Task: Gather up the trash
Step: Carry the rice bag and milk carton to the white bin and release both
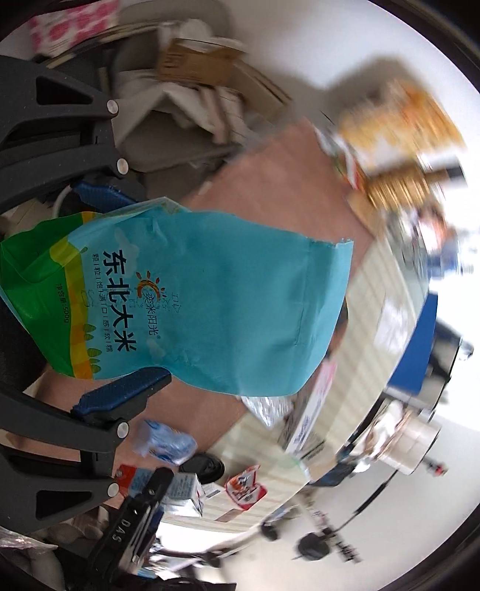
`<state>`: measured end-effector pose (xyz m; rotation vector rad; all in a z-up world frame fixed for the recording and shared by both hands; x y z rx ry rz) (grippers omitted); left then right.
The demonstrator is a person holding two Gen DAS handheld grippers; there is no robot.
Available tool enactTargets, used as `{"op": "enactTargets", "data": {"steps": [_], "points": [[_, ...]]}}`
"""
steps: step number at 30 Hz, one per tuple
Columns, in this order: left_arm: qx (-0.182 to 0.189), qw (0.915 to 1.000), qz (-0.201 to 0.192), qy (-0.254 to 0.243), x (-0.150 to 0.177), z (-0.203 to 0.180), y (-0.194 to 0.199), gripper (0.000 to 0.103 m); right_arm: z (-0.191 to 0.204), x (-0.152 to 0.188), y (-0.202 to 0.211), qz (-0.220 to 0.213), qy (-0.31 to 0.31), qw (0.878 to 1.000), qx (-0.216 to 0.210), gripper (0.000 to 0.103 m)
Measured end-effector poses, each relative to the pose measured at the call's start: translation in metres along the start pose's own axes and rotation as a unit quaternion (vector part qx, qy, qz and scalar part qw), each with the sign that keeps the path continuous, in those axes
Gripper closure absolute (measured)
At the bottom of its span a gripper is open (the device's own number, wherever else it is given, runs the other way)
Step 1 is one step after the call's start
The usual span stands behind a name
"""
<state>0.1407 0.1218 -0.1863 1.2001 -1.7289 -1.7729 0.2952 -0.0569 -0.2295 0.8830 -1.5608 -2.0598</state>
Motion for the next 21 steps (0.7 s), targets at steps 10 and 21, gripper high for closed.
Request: {"op": "enactTargets", "data": {"steps": [10, 21], "points": [[0.007, 0.9757, 0.105, 0.192, 0.145, 0.226, -0.071, 0.027, 0.182, 0.121, -0.115, 0.098, 0.121, 0.987, -0.035, 0.044], [0.04, 0.9081, 0.242, 0.34, 0.314, 0.371, -0.325, 0.022, 0.259, 0.252, -0.39, 0.239, 0.208, 0.947, -0.044, 0.044]]}}
Point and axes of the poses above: each gripper's, at about its wrist camera, not at the fingertips, and y roughly against the way its jaws point, z to its left, x to its underside, the point moved 2 cm from there along -y, roughly the way its jaws point, and after that the axes turned 7 degrees about y, right-handed, at the moved point
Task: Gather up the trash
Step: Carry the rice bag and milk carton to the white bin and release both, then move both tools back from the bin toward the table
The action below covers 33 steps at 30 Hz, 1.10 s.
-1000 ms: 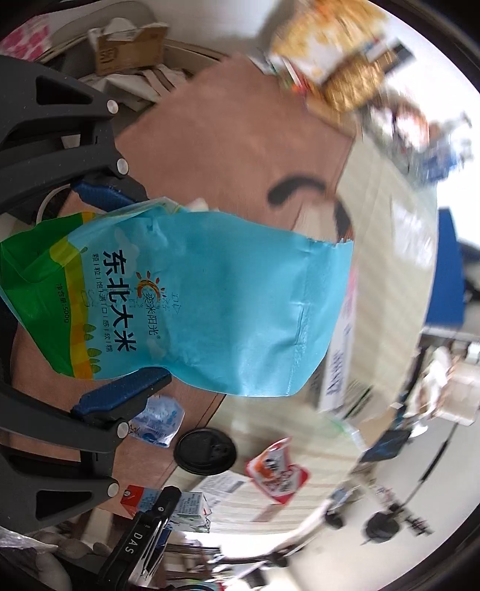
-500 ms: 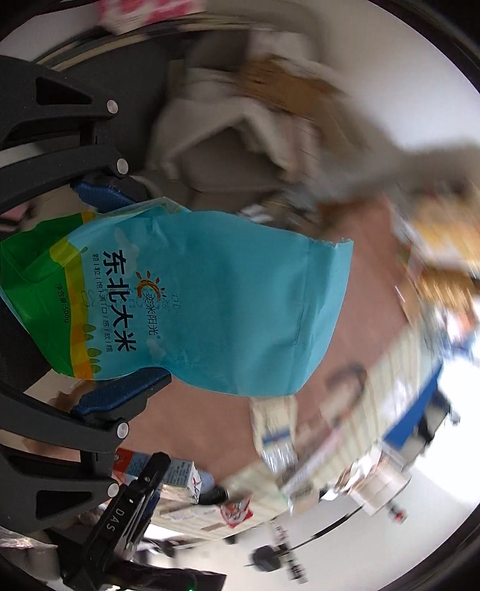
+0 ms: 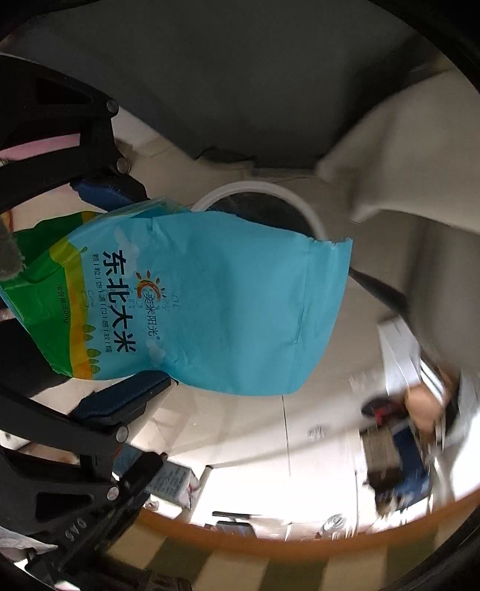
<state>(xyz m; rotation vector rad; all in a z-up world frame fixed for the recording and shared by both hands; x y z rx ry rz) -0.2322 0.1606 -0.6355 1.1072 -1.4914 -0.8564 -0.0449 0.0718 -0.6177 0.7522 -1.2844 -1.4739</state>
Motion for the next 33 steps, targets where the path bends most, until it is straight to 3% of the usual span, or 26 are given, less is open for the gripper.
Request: {"op": "enactTargets", "data": {"steps": [2, 6, 8, 9, 10, 15, 20, 24, 27, 29, 31, 33], "points": [[0.019, 0.9994, 0.015, 0.023, -0.015, 0.026, -0.045, 0.01, 0.002, -0.011, -0.057, 0.02, 0.012, 1.0, -0.01, 0.044], [0.03, 0.9983, 0.013, 0.049, -0.032, 0.061, -0.087, 0.004, 0.005, -0.031, -0.142, 0.047, 0.031, 0.998, -0.041, 0.043], [0.016, 0.9983, -0.002, 0.055, -0.037, 0.073, -0.1, 0.004, 0.008, -0.034, -0.17, 0.055, 0.04, 0.996, -0.054, 0.032], [0.012, 0.9982, -0.004, 0.058, -0.042, 0.072, -0.101, 0.003, 0.008, -0.036, -0.181, 0.054, 0.043, 0.996, -0.056, 0.017], [0.007, 0.9979, -0.007, 0.064, -0.043, 0.074, -0.104, 0.003, 0.011, -0.035, -0.186, 0.053, 0.047, 0.996, -0.056, 0.01], [0.014, 0.9963, -0.005, 0.084, -0.044, 0.085, -0.105, 0.003, 0.013, -0.034, -0.199, 0.053, 0.052, 0.997, -0.028, 0.003], [0.104, 0.9856, 0.054, 0.122, -0.048, 0.084, -0.123, 0.003, 0.008, -0.03, -0.189, 0.051, 0.063, 0.997, -0.004, 0.004], [0.068, 0.9923, 0.046, 0.093, -0.055, 0.071, -0.133, 0.002, 0.004, -0.04, -0.186, 0.048, 0.06, 0.997, 0.02, 0.003], [0.107, 0.9867, 0.057, 0.108, -0.058, 0.073, -0.146, 0.0, -0.007, -0.044, -0.185, 0.044, 0.056, 0.997, 0.038, 0.003], [0.159, 0.9804, 0.036, 0.111, -0.056, 0.068, -0.143, 0.0, -0.011, -0.044, -0.184, 0.043, 0.052, 0.997, 0.047, 0.003], [0.09, 0.9879, 0.064, 0.109, -0.053, 0.069, -0.164, 0.0, -0.016, -0.044, -0.183, 0.039, 0.053, 0.996, 0.055, 0.003], [0.064, 0.9907, 0.062, 0.102, -0.048, 0.067, -0.168, 0.0, -0.019, -0.042, -0.183, 0.039, 0.055, 0.996, 0.062, 0.003]]}}
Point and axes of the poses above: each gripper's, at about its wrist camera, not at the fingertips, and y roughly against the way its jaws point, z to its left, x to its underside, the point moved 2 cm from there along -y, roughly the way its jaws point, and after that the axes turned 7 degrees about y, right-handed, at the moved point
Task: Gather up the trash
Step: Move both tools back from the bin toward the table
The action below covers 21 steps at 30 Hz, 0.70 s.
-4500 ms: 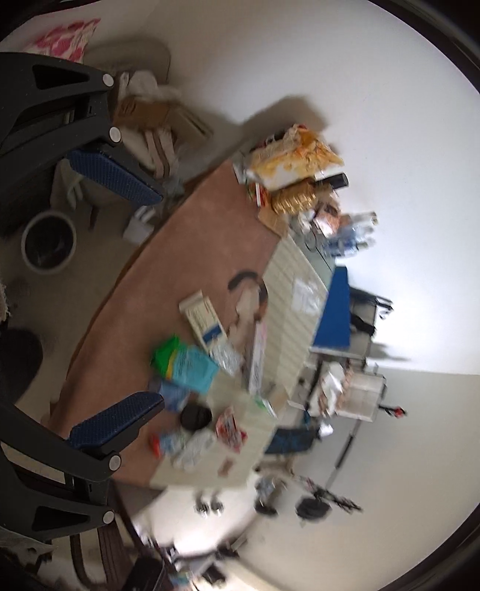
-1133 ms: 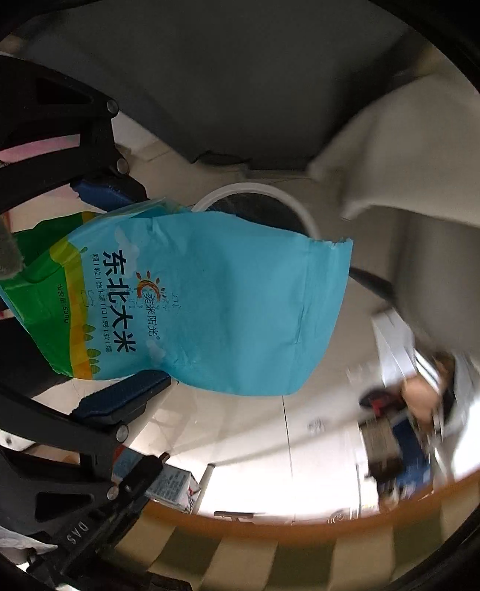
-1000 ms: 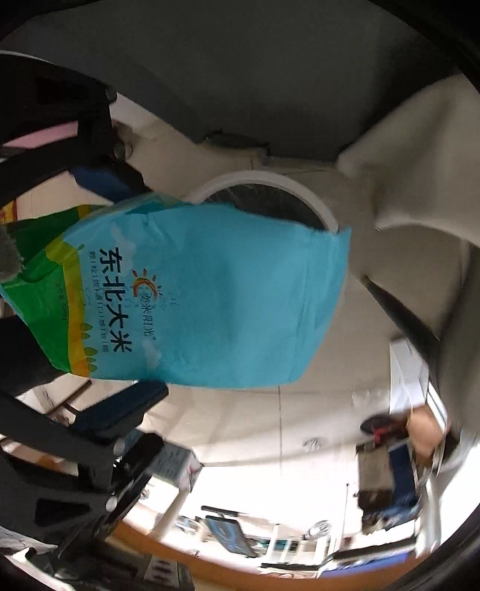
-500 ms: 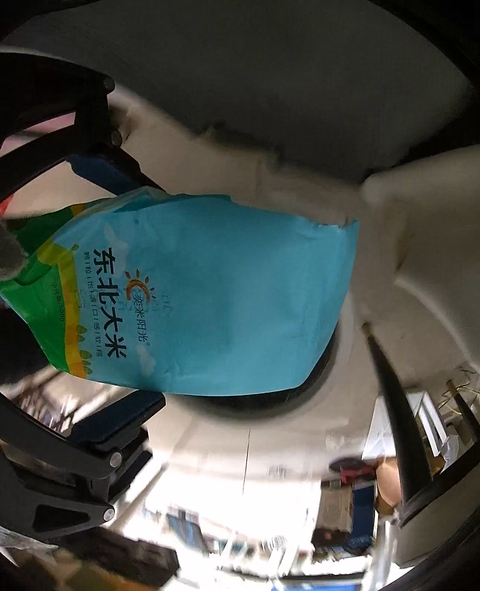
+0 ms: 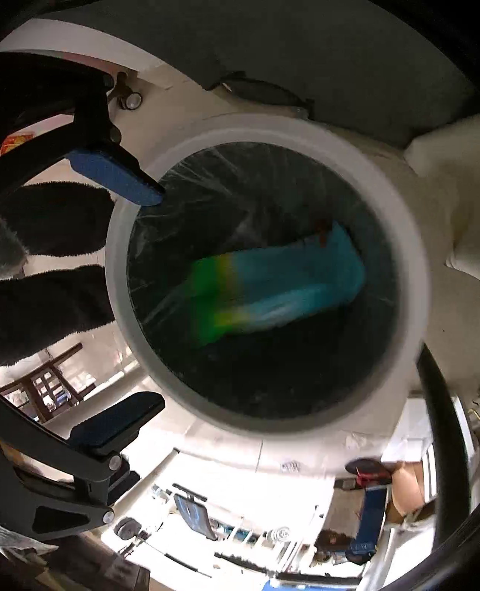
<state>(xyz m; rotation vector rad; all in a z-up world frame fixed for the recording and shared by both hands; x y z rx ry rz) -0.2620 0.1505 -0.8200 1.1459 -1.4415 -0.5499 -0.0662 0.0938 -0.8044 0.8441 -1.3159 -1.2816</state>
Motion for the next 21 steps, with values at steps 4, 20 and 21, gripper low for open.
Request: {"op": "enactTargets", "data": {"steps": [4, 20, 21], "points": [[-0.061, 0.9956, -0.062, -0.036, 0.014, -0.011, 0.028, 0.0, -0.001, 0.005, 0.007, -0.006, 0.008, 1.0, 0.015, 0.003], [-0.157, 0.9617, -0.214, -0.068, 0.169, -0.046, 0.276, 0.0, 0.056, 0.066, 0.233, -0.069, 0.072, 0.994, 0.035, 0.004], [-0.159, 0.9597, -0.22, -0.072, 0.18, -0.048, 0.29, 0.0, 0.061, 0.072, 0.254, -0.075, 0.076, 0.994, 0.035, 0.004]]}}
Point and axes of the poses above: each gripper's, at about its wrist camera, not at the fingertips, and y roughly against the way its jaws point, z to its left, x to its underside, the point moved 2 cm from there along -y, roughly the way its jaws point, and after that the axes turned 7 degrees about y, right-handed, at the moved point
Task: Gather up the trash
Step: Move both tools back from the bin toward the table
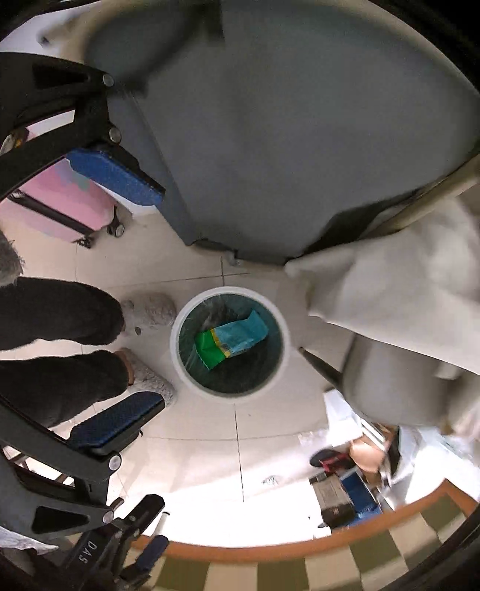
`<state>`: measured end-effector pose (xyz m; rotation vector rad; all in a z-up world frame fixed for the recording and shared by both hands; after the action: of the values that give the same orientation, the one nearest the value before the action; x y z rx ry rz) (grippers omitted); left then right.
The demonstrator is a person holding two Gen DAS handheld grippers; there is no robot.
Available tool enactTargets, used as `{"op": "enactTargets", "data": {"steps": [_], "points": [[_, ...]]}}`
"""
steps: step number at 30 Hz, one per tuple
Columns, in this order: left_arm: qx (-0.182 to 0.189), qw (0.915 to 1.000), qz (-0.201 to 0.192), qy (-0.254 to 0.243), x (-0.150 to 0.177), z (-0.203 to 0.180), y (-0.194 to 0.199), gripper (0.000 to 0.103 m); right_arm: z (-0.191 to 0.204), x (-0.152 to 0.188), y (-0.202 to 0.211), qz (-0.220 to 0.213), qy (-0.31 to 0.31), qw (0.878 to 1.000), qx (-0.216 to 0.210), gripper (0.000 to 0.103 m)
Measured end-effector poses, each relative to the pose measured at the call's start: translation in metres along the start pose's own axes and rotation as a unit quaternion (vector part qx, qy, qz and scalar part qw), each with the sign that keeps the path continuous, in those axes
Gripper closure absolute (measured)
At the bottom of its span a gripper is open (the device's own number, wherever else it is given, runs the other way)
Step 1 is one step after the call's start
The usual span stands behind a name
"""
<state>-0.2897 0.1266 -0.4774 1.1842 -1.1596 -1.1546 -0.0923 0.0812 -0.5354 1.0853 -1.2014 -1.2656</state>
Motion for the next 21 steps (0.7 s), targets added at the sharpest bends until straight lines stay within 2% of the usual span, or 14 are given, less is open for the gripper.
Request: {"op": "enactTargets", "data": {"steps": [7, 12, 15, 18, 21], "points": [[-0.005, 0.9988, -0.046, -0.019, 0.029, 0.008, 0.111, 0.0, 0.017, 0.023, 0.123, -0.032, 0.002, 0.999, -0.037, 0.004], [-0.006, 0.9944, -0.098, -0.039, 0.037, -0.009, 0.179, 0.0, 0.001, 0.039, 0.206, -0.079, -0.053, 0.992, -0.083, 0.003], [0.018, 0.9886, -0.135, -0.065, 0.035, -0.04, 0.219, 0.0, -0.029, 0.048, 0.249, -0.11, -0.1, 0.984, -0.099, 0.003], [0.029, 0.98, -0.165, -0.107, 0.032, -0.089, 0.247, 0.0, -0.071, 0.059, 0.279, -0.134, -0.143, 0.975, -0.106, 0.003], [0.028, 0.9683, -0.188, -0.162, 0.031, -0.155, 0.268, 0.0, -0.133, 0.076, 0.302, -0.151, -0.202, 0.964, -0.086, 0.003]]}}
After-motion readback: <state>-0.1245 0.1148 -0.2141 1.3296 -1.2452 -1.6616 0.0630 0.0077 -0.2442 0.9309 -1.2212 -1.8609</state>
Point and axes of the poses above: each gripper's, at about its wrist camera, not at the fingertips, and y roughly against the way its jaws point, z to its left, x to its underside, the point moved 2 cm from there along -y, roughly the way its jaws point, and after that the axes turned 7 degrees about y, right-handed, at the moved point
